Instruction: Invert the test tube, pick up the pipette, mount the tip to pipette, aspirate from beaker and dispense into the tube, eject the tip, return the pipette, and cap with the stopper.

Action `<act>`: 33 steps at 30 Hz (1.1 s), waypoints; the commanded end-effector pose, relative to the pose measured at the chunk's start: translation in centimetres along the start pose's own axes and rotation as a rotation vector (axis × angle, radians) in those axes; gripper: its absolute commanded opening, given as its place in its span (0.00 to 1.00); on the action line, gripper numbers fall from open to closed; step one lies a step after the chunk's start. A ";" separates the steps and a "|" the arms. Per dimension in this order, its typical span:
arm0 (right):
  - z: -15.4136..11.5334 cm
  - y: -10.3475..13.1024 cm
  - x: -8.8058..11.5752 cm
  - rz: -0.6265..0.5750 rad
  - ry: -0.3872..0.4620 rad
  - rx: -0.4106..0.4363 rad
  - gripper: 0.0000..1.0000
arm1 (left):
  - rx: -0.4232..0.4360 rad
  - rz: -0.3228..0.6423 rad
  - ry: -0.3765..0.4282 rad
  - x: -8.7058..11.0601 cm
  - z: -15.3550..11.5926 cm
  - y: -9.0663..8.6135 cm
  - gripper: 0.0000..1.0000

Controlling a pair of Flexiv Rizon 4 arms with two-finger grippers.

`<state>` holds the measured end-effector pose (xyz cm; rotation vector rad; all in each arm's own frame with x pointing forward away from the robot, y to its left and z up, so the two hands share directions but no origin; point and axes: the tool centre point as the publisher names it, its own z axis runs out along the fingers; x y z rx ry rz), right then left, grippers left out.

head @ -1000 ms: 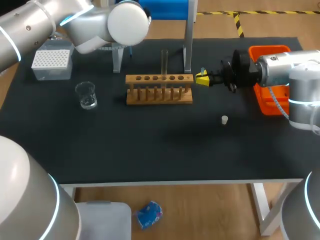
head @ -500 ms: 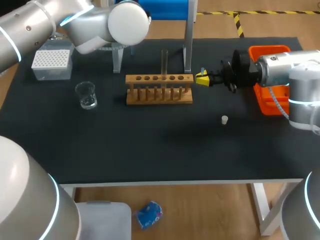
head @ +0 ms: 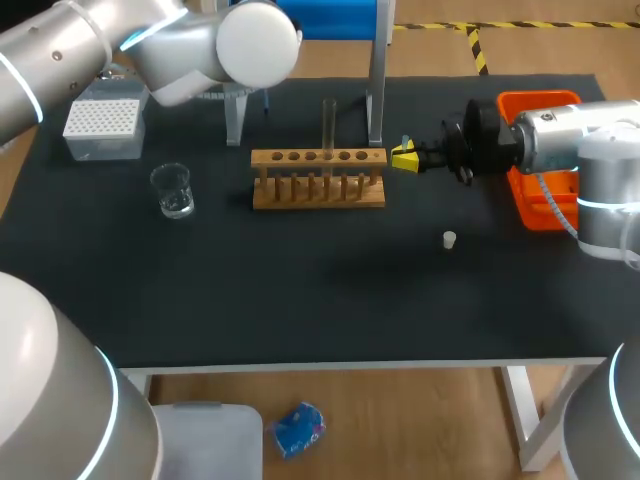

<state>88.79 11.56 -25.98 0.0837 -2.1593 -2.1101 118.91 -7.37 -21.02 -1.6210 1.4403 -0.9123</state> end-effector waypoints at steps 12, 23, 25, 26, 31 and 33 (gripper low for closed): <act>0.0 0.0 0.0 -0.001 -0.001 0.001 0.00 | 0.078 0.037 -0.010 -0.4 -1.2 -5.3 0.00; 0.0 0.0 0.0 -0.001 -0.001 0.001 0.00 | 0.099 0.057 0.005 -0.2 -1.8 -6.5 0.00; 0.0 0.0 0.0 -0.001 -0.001 0.001 0.00 | 0.093 0.070 0.031 -0.3 -2.2 -6.5 0.00; 0.0 0.0 0.0 -0.001 -0.001 0.001 0.00 | 0.083 0.078 0.045 -0.3 -2.4 -6.5 0.00; 0.0 0.0 0.0 -0.001 -0.001 0.001 0.00 | 0.084 0.087 0.059 -0.4 -2.7 -6.5 0.00; 0.0 0.0 0.0 -0.001 -0.001 0.001 0.00 | 0.084 0.087 0.059 -0.4 -2.7 -6.5 0.00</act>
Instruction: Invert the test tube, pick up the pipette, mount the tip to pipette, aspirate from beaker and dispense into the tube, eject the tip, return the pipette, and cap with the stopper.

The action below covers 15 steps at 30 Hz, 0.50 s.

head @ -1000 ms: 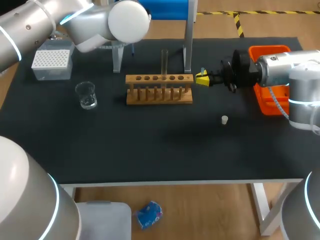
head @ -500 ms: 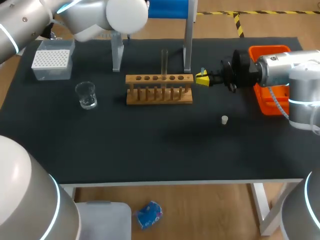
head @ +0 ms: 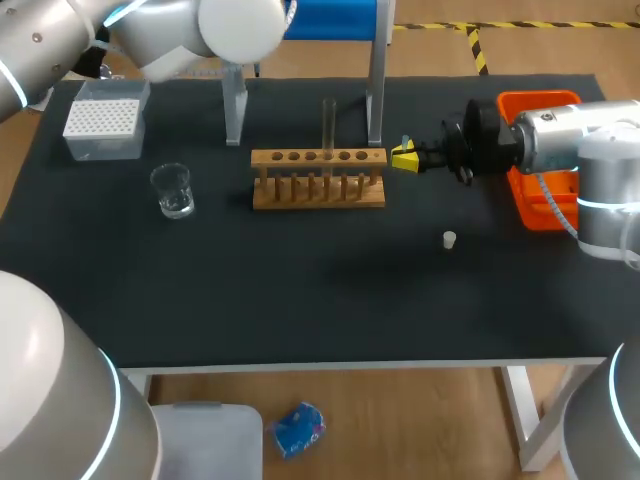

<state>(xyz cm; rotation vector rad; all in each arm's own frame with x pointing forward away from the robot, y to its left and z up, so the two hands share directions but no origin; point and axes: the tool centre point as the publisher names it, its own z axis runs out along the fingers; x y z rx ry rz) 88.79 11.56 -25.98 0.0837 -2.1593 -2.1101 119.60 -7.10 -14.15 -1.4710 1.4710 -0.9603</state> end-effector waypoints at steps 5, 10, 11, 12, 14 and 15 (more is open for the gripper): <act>0.0 0.0 0.0 -0.001 -0.001 0.001 0.00 | -0.004 0.001 0.009 -0.3 -0.3 -0.1 0.00; 0.0 0.0 0.0 -0.001 -0.001 0.001 0.00 | 0.022 0.050 0.109 -1.6 -2.7 -0.9 0.00; 0.0 0.0 0.0 -0.001 -0.001 0.001 0.00 | 0.031 0.047 0.143 -1.8 -3.3 -1.1 0.00; 0.0 0.0 0.0 -0.001 -0.001 0.001 0.00 | 0.037 0.061 0.175 -2.1 -3.9 -1.3 0.00; 0.0 0.0 0.0 -0.001 -0.001 0.001 0.00 | 0.054 0.074 0.258 -2.5 -5.0 -1.5 0.00; 0.0 0.0 0.0 -0.001 -0.001 0.001 0.00 | 0.064 0.091 0.277 -2.7 -5.6 -1.6 0.00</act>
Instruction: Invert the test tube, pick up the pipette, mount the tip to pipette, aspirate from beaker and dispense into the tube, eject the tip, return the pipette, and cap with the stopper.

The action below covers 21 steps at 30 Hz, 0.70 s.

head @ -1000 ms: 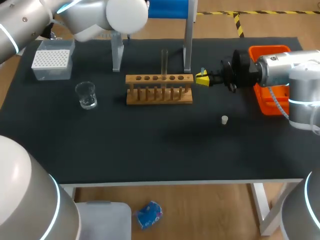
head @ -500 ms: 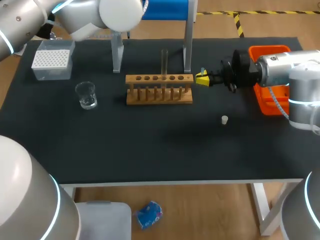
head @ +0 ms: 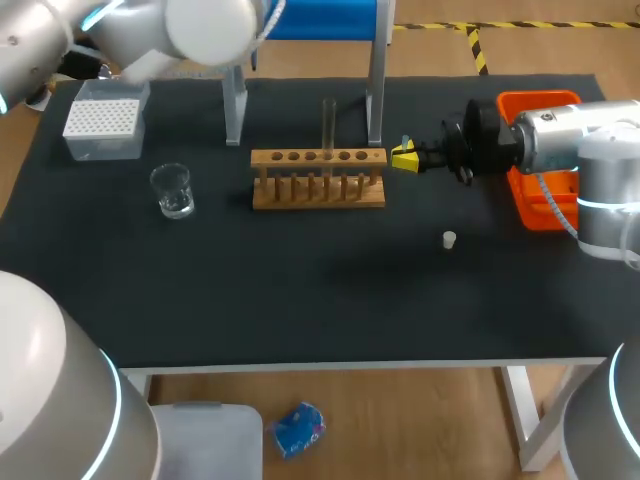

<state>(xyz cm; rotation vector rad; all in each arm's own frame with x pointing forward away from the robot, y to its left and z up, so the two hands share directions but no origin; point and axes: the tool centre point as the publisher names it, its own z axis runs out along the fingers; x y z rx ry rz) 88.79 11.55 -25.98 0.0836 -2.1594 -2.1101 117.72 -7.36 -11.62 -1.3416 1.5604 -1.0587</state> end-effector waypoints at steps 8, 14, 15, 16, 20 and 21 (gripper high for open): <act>0.0 0.0 0.0 -0.001 -0.001 0.001 0.00 | 0.063 0.134 0.514 -3.8 -8.7 0.7 0.00; 0.0 0.0 0.0 -0.001 -0.001 0.001 0.00 | 0.062 0.146 0.479 -4.5 -9.3 1.1 0.00; 0.0 0.0 0.0 -0.001 -0.001 0.001 0.00 | 0.062 0.146 0.479 -4.5 -9.3 1.1 0.00; 0.0 0.0 0.0 -0.001 -0.001 0.001 0.00 | 0.062 0.146 0.479 -4.5 -9.3 1.1 0.00; 0.0 0.0 0.0 -0.001 -0.001 0.001 0.00 | 0.062 0.146 0.479 -4.5 -9.3 1.1 0.00; 0.0 0.0 0.0 -0.001 -0.001 0.001 0.00 | 0.062 0.146 0.479 -4.5 -9.3 1.1 0.00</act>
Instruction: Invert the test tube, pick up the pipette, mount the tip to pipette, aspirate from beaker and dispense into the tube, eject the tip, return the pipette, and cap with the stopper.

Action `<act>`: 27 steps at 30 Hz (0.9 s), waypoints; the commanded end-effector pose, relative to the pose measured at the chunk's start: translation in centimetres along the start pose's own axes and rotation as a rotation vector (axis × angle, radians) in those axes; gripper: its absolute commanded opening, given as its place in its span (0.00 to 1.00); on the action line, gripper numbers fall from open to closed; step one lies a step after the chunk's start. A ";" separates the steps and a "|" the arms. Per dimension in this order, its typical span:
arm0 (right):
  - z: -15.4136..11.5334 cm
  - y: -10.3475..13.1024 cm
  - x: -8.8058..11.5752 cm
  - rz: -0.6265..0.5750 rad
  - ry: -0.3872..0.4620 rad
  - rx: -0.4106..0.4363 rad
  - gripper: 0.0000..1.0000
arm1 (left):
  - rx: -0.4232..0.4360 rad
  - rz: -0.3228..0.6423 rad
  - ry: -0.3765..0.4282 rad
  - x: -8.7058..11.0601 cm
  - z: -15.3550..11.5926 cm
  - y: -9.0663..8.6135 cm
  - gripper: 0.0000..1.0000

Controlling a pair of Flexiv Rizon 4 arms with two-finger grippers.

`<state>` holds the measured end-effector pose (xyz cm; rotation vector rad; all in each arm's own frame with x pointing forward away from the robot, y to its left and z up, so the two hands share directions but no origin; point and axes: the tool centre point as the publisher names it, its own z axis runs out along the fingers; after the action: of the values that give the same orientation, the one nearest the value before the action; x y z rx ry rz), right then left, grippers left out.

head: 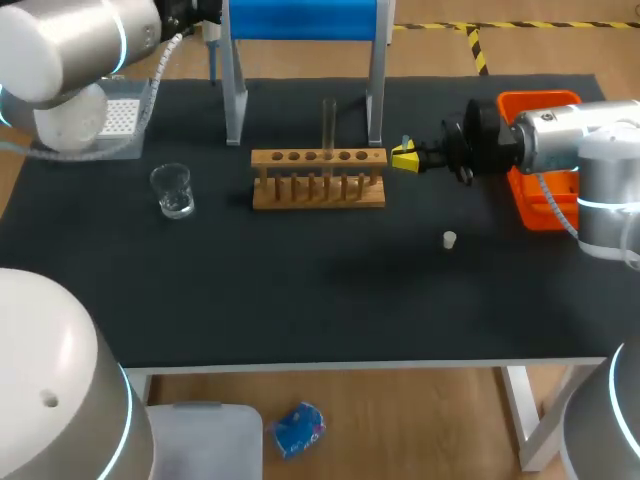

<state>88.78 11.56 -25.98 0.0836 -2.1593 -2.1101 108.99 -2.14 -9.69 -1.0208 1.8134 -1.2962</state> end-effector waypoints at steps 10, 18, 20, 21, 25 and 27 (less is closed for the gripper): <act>0.0 0.0 0.0 -0.001 -0.001 0.001 0.00 | 0.043 0.152 0.468 2.4 -2.2 -1.5 0.00; 0.0 0.0 0.0 -0.001 -0.001 0.001 0.00 | 0.154 0.123 0.760 3.8 -5.2 -1.6 0.00; 0.0 0.0 0.0 -0.001 -0.001 0.001 0.00 | 0.160 0.135 0.825 3.9 -5.5 -1.3 0.00; 0.0 0.0 0.0 -0.001 -0.001 0.001 0.00 | 0.151 0.143 0.850 4.0 -5.6 -1.1 0.00; 0.0 0.0 0.0 -0.001 -0.001 0.001 0.00 | 0.143 0.135 0.957 3.7 -5.6 -0.2 0.00; 0.0 0.0 0.0 -0.001 -0.001 0.001 0.00 | 0.108 0.154 0.950 3.0 -5.3 0.1 0.00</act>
<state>88.78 11.56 -25.98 0.0837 -2.1593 -2.1101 102.31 -3.46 -7.88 -0.8194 1.7833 -1.3984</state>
